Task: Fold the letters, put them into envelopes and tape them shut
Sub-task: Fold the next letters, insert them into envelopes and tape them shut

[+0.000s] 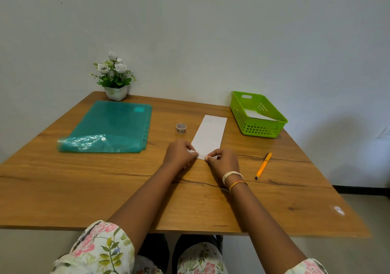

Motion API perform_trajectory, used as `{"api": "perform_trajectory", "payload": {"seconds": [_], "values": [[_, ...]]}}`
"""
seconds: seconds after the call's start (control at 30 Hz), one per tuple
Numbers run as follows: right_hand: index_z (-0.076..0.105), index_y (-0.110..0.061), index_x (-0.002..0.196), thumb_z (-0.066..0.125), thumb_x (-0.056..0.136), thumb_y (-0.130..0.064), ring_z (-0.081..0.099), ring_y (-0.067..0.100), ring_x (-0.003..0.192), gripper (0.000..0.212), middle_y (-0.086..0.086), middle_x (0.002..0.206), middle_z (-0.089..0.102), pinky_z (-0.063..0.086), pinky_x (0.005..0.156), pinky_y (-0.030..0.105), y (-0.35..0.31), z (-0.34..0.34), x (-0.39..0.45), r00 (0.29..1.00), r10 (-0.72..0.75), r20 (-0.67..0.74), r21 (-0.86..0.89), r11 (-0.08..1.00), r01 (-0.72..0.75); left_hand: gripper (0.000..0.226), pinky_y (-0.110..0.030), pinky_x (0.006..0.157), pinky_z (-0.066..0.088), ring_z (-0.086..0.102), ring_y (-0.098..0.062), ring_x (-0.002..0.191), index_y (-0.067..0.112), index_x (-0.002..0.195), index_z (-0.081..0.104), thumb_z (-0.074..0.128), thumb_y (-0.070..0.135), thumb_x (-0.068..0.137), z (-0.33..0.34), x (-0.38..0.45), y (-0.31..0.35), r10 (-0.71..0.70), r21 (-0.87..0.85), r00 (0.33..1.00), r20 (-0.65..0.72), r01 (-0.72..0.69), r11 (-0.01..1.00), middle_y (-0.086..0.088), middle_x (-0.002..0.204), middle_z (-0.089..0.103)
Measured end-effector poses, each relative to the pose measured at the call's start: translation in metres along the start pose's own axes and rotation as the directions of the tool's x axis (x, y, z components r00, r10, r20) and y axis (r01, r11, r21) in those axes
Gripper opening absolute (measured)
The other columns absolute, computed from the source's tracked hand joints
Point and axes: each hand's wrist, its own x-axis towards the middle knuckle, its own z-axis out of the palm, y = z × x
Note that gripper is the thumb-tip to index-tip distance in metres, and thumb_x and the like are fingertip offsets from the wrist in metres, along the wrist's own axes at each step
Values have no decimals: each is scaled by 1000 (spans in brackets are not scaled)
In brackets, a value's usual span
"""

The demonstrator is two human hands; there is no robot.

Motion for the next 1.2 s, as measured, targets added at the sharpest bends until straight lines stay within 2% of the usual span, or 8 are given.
{"api": "perform_trajectory", "payload": {"seconds": [0.1, 0.2, 0.3, 0.37, 0.53, 0.77, 0.93, 1.2], "values": [[75, -22, 84, 76, 76, -32, 63, 19, 90, 13, 5, 98, 69, 52, 75, 28, 0, 1, -2, 1000, -13, -27, -31, 999, 12, 25, -20, 58, 44, 60, -10, 81, 26, 97, 70, 76, 38, 76, 7, -3, -1, 88, 183, 990, -110, -67, 981, 5, 99, 69], [72, -22, 92, 75, 78, -33, 60, 22, 94, 18, 8, 106, 62, 49, 78, 26, 1, 3, -7, 997, -44, -65, -70, 997, 40, 27, -23, 62, 45, 61, -15, 90, 28, 107, 67, 71, 36, 82, 11, -13, -7, 255, 327, 947, -196, -182, 927, 4, 105, 67], [70, -20, 97, 71, 82, -30, 58, 22, 99, 18, 6, 109, 56, 41, 77, 23, 1, 7, -14, 990, -89, -112, -116, 990, 76, 17, -28, 62, 46, 57, -17, 88, 21, 102, 73, 62, 26, 90, 11, -24, -13, 525, 489, 846, -93, -420, 764, 0, 101, 65], [70, -18, 103, 68, 86, -27, 56, 22, 101, 20, 6, 109, 55, 44, 79, 25, 0, 9, -18, 983, -125, -137, -182, 978, 99, 22, -35, 76, 50, 59, -20, 98, 19, 107, 74, 58, 22, 93, 9, -26, -13, 619, 525, 785, 31, -540, 659, -2, 108, 68], [67, -12, 109, 54, 92, -18, 57, 22, 101, 23, 7, 111, 60, 47, 82, 32, -6, 11, -28, 933, -348, -91, -318, 898, 304, 34, -34, 97, 49, 57, -18, 119, 22, 128, 61, 47, 19, 97, 4, -30, -16, 532, 406, 835, 142, -539, 738, 1, 131, 62], [64, -19, 117, 42, 93, -24, 61, 22, 107, 33, 1, 121, 65, 48, 85, 32, -6, 13, -36, 934, -358, 1, -385, 862, 330, 45, -34, 108, 37, 48, -14, 131, 31, 137, 51, 43, 22, 94, 1, -30, -25, 518, 405, 842, 152, -531, 744, 6, 141, 52], [64, -19, 117, 44, 91, -26, 63, 24, 102, 33, 2, 114, 67, 50, 79, 31, -2, 6, -34, 957, -290, -30, -479, 844, 241, 41, -30, 95, 46, 53, -15, 124, 32, 133, 55, 44, 30, 94, 2, -31, -29, 525, 456, 846, 95, -506, 732, 10, 139, 54], [68, -16, 109, 47, 89, -24, 60, 26, 101, 29, 8, 111, 64, 50, 81, 33, -4, 6, -37, 961, -272, -55, -501, 840, 209, 40, -32, 96, 49, 55, -14, 123, 29, 132, 58, 45, 37, 94, 5, -34, -26, 535, 467, 842, 64, -499, 730, 7, 137, 56]]}}
